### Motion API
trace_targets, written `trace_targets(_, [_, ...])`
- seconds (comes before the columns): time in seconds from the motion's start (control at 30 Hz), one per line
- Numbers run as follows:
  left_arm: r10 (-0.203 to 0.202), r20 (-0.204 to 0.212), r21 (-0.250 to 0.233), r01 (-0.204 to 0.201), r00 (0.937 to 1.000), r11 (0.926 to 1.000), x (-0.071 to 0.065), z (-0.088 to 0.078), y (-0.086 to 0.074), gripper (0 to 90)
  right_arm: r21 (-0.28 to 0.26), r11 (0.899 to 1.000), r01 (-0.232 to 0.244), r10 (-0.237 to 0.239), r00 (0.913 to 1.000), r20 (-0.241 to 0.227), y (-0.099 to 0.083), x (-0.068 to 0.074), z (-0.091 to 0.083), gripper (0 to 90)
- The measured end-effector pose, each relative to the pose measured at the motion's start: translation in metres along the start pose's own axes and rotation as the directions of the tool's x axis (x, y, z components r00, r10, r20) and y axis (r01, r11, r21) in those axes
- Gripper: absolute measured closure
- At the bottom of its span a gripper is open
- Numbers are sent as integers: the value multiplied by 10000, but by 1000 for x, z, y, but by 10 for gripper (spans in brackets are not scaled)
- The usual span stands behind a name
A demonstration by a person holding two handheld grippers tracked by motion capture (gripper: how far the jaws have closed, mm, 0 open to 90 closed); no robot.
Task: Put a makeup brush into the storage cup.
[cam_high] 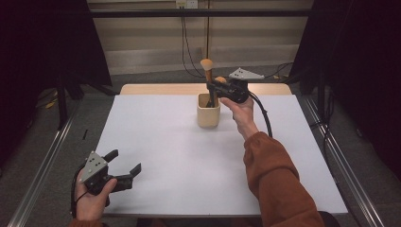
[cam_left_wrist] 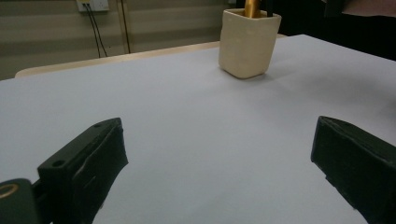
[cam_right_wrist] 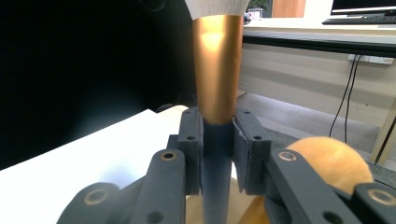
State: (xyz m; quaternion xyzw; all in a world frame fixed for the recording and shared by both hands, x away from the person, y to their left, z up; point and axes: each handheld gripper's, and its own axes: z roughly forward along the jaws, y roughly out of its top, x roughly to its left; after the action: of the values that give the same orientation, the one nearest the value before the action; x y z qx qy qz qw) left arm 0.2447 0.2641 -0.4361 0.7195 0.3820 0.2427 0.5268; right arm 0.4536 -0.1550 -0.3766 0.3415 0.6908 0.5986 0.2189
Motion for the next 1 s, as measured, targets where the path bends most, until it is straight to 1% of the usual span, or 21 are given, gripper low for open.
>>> trace_targets(0.13, [-21,18,-12,21,10000,10000,0,0,0,32,13,9999,-101,101,9999,69,-4,-2,-1,751])
trace_targets(0.23, [-84,18,-38,84,10000,10000,0,1,0,32,76,9999,-89,88,9999,68,-8,-4,0,752])
trace_targets(0.3, [-45,6,-33,45,10000,10000,0,1,0,32,137,9999,-61,60,9999,86,-10,-5,0,751])
trace_targets(0.37, [-23,17,-15,23,10000,10000,0,0,0,32,135,9998,-140,139,9999,56,-11,-6,0,751])
trace_targets(0.73, [0,10,10,0,10000,10000,0,0,0,32,240,9997,20,-18,10000,-96,-17,-5,2,751])
trace_targets(1.0, [-29,11,-22,29,10000,10000,0,1,0,32,333,9993,-177,177,9998,-1,-26,-8,0,752])
